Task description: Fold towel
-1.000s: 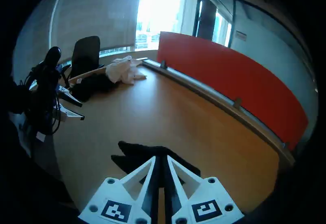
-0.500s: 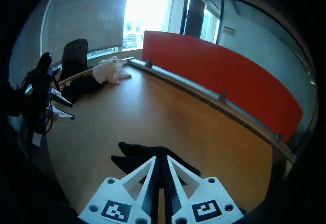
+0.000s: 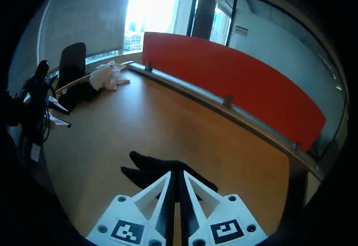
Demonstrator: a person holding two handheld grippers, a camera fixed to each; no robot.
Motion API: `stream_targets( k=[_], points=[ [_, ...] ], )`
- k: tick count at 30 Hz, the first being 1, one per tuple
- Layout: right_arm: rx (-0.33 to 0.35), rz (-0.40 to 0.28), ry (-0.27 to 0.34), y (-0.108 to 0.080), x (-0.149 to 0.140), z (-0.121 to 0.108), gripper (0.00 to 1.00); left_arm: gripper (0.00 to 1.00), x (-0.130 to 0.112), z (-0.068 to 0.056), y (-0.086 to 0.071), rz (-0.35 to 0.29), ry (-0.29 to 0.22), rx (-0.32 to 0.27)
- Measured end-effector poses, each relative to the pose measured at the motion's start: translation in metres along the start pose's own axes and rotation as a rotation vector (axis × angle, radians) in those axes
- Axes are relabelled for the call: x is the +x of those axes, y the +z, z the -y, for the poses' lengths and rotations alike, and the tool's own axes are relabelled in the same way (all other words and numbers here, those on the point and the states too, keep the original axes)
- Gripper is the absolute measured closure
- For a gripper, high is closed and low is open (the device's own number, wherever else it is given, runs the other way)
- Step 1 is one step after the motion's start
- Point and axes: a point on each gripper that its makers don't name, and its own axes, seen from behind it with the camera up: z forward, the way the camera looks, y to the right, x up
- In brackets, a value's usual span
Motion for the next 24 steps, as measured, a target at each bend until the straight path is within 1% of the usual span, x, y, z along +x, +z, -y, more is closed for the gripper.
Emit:
stream_targets(
  k=[8,15,24],
  points=[
    [-0.052,0.019,0.035,-0.008,-0.014,-0.043,0.96,0.02,0.000,0.001,0.000,0.003,-0.003,0.005],
    [-0.098,0.049,0.050,-0.016,-0.031,-0.081,0.96,0.02,0.000,0.001,0.001,0.007,0.003,0.012],
    [-0.153,0.090,0.061,-0.027,-0.050,-0.124,0.96,0.02,0.002,-0.001,0.002,0.010,0.014,0.016]
  ],
)
